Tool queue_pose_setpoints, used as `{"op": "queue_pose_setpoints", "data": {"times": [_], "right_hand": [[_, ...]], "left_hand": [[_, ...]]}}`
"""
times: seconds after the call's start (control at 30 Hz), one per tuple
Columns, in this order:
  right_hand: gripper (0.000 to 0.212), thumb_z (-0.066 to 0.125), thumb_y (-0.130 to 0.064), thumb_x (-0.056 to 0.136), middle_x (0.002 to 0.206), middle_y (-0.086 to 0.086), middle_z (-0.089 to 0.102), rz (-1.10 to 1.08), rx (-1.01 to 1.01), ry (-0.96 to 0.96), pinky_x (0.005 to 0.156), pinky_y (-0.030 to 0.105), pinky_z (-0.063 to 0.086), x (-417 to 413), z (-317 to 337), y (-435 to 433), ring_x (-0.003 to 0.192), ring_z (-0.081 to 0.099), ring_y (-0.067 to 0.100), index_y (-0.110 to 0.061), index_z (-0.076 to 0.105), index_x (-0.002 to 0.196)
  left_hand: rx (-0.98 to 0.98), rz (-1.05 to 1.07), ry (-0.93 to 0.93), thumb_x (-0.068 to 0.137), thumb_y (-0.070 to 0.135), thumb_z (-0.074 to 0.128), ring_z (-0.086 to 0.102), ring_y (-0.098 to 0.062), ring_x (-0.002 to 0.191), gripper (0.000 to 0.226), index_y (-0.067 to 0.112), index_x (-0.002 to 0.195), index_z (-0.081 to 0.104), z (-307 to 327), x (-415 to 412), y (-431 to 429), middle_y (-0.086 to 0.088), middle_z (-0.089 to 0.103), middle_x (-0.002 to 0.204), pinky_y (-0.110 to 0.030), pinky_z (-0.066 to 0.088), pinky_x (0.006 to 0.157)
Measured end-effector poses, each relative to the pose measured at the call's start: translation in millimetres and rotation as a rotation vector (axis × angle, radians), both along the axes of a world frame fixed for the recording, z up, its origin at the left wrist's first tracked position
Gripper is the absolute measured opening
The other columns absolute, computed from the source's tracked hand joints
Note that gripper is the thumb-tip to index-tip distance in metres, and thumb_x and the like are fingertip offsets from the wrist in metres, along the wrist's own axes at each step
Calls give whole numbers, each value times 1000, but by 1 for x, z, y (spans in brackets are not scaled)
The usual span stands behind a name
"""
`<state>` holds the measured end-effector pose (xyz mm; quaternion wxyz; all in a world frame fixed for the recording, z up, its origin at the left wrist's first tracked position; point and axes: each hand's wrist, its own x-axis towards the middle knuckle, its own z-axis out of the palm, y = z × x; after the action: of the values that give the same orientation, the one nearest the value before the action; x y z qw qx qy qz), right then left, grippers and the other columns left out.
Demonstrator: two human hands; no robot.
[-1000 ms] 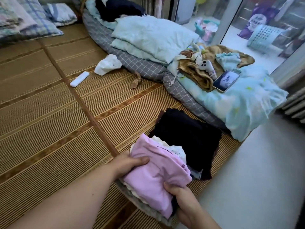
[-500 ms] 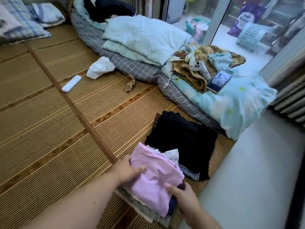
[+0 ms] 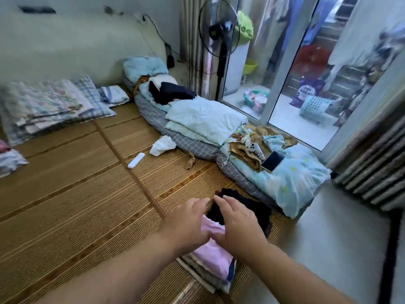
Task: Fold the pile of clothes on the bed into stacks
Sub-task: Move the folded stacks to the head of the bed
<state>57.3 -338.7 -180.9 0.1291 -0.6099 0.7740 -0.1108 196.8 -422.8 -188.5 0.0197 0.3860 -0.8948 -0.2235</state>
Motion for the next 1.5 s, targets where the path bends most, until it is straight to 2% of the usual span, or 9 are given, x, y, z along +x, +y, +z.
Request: {"op": "queue_pose_setpoints", "data": {"times": [0.17,0.47,0.6,0.77,0.93,1.03,1.17,1.33,1.5], "right_hand": [[84,57,-44,89,161,-3,10,170,-32,243,117,48,13,41,39,29,147,12,19,-38,2,152],[85,56,-44,85,161,-1,9,425,-55,250,115,51,12,165,28,111,147,12,19,-36,3,151],[86,60,-47,86,161,0,7,607,-21,254,114,55,12,246,33,146,147,10,23,-36,2,149],[85,59,-37,90,161,2,5,783,-63,274,116,56,8,363,53,170,148,6,25,-36,0,150],[82,59,-36,90,161,4,8,902,-108,280,116,57,7,513,43,198,148,9,26,-35,4,150],[81,59,-37,89,161,4,9,975,-42,268,115,60,7,609,20,217,148,9,27,-37,4,149],[79,58,-46,88,160,4,16,1033,-21,270,114,60,11,723,0,238,147,15,27,-37,9,149],[83,60,-48,84,158,5,22,1066,-49,228,112,57,14,825,-12,267,144,21,28,-38,9,148],[82,61,-48,86,159,5,21,1099,-68,227,113,58,16,883,-2,258,145,22,29,-38,9,148]], "left_hand": [[-81,107,65,83,55,62,31,-16,140,85,33,150,15,41,55,47,4,24,156,-37,34,108],[-162,402,-15,82,61,59,22,-21,144,89,31,151,10,51,180,184,0,20,158,-39,24,115],[-165,558,-62,82,50,63,27,-21,142,87,35,151,13,54,265,238,2,21,158,-38,28,114],[-159,766,-78,81,54,66,31,-21,141,87,40,149,14,53,388,294,7,22,158,-37,34,109],[-87,903,-98,79,61,61,35,-17,138,85,45,147,13,40,546,351,13,26,155,-37,36,108],[-37,937,-211,69,71,49,42,-15,131,85,44,145,19,32,664,395,12,35,148,-35,39,103],[7,1008,-358,71,58,48,44,-18,130,80,36,145,24,28,794,460,7,35,147,-35,41,102],[16,1060,-359,72,60,50,44,-21,129,78,35,142,28,40,872,499,6,40,142,-39,44,100],[-33,1090,-316,77,58,53,38,-19,134,80,36,148,24,48,915,508,5,34,149,-32,37,105]]}}
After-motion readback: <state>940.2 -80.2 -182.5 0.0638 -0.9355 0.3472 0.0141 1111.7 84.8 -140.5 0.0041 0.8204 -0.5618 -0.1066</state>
